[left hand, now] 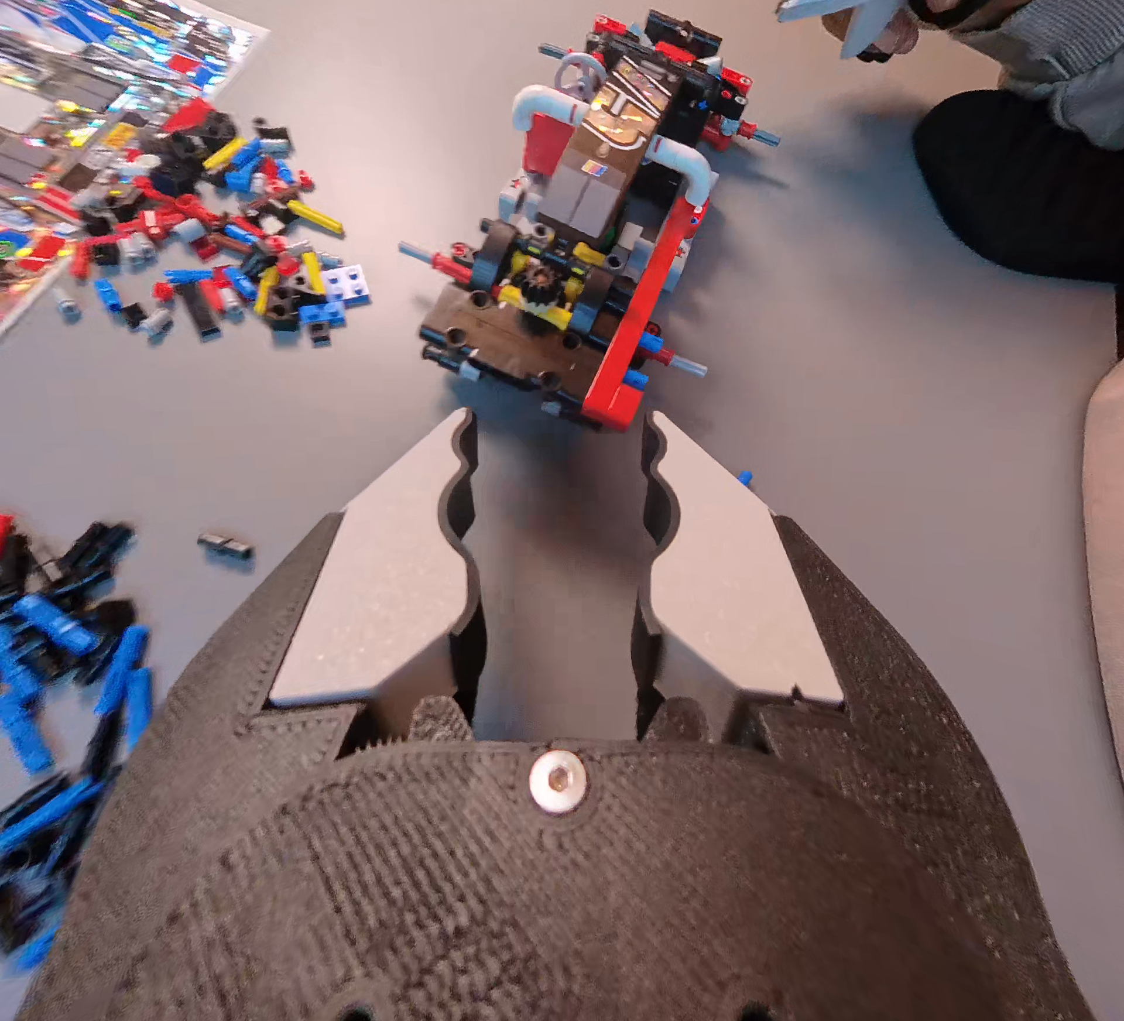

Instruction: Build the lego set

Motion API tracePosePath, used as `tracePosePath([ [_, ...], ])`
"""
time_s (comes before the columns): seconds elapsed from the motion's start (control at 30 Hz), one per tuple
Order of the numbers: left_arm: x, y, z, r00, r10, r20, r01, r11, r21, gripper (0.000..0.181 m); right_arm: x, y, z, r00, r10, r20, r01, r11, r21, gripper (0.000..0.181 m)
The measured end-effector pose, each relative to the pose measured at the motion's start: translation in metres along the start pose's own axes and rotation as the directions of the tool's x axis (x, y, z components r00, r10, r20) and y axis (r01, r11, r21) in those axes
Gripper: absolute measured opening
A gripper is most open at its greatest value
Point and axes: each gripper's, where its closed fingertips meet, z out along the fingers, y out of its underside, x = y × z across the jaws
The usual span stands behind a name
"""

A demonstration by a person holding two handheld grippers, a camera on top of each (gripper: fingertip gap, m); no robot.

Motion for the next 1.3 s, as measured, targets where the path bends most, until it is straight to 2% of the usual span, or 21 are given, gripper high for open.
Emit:
tracePosePath([
  [0.1,-0.027,0.011,-0.040,0.993,-0.048,0.105,0.050,0.999,-0.019,0.045,0.004,-0.003,-0.005,1.000,-0.008,-0.023,0.008,1.000,0.021,0.039],
  [0.2,-0.031,0.044,-0.067,0.984,-0.087,0.156,0.104,0.989,-0.108,0.038,0.009,-0.006,-0.009,0.999,0.002,-0.036,-0.001,0.999,0.041,0.037],
  [0.3,-0.016,0.074,-0.069,0.978,-0.118,0.170,0.147,0.975,-0.168,0.035,0.010,-0.008,-0.010,0.999,0.009,-0.036,-0.007,0.999,0.054,0.035],
  [0.4,-0.013,0.090,-0.064,0.970,-0.100,0.221,0.144,0.971,-0.190,0.024,0.010,-0.007,-0.010,0.999,0.004,-0.041,-0.002,0.999,0.052,0.035],
  [0.57,-0.025,0.091,-0.066,0.960,-0.053,0.273,0.115,0.969,-0.218,0.002,0.010,-0.007,-0.009,0.999,0.004,-0.042,-0.002,0.999,0.048,0.034],
  [0.67,-0.052,0.081,-0.063,0.929,0.008,0.370,0.091,0.964,-0.248,0.002,0.009,-0.008,-0.009,0.999,0.006,-0.042,-0.004,0.999,0.052,0.034],
  [0.77,-0.089,0.069,-0.063,0.865,0.070,0.496,0.098,0.947,-0.305,0.002,0.009,-0.008,-0.008,0.999,0.005,-0.041,-0.003,0.999,0.050,0.034],
  [0.87,-0.115,0.062,-0.062,0.825,0.077,0.560,0.125,0.942,-0.313,0.002,0.009,-0.009,-0.010,0.999,-0.003,-0.053,0.006,0.999,0.052,0.033],
  [0.93,-0.136,0.061,-0.066,0.764,0.121,0.634,0.124,0.937,-0.328,0.002,0.011,-0.009,-0.013,0.998,0.000,-0.062,0.004,0.998,0.058,0.032],
  [1.0,-0.145,0.053,-0.069,0.722,0.119,0.682,0.113,0.952,-0.285,0.014,0.014,-0.009,-0.014,0.998,0.012,-0.068,-0.008,0.998,0.064,0.032],
  [1.03,-0.142,0.048,-0.068,0.731,0.098,0.675,0.103,0.962,-0.252,0.022,0.015,-0.009,-0.014,0.998,0.016,-0.068,-0.012,0.998,0.066,0.031],
  [1.1,-0.122,0.034,-0.060,0.799,0.056,0.599,0.060,0.983,-0.172,0.036,0.014,-0.009,-0.014,0.998,0.016,-0.067,-0.012,0.998,0.068,0.031],
  [1.13,-0.105,0.029,-0.054,0.852,0.024,0.523,0.053,0.990,-0.132,0.036,0.014,-0.009,-0.015,0.998,0.013,-0.066,-0.009,0.998,0.066,0.031],
  [1.2,-0.060,0.026,-0.040,0.958,-0.053,0.281,0.080,0.993,-0.085,0.032,0.013,-0.008,-0.014,0.998,0.010,-0.062,-0.007,0.998,0.063,0.031],
  [1.23,-0.044,0.028,-0.037,0.976,-0.082,0.203,0.099,0.992,-0.076,0.030,0.013,-0.008,-0.014,0.998,0.010,-0.060,-0.006,0.998,0.064,0.031],
  [1.3,-0.025,0.042,-0.031,0.989,-0.080,0.126,0.097,0.985,-0.139,0.028,0.012,-0.009,-0.014,0.998,0.010,-0.057,-0.006,0.998,0.066,0.030],
])
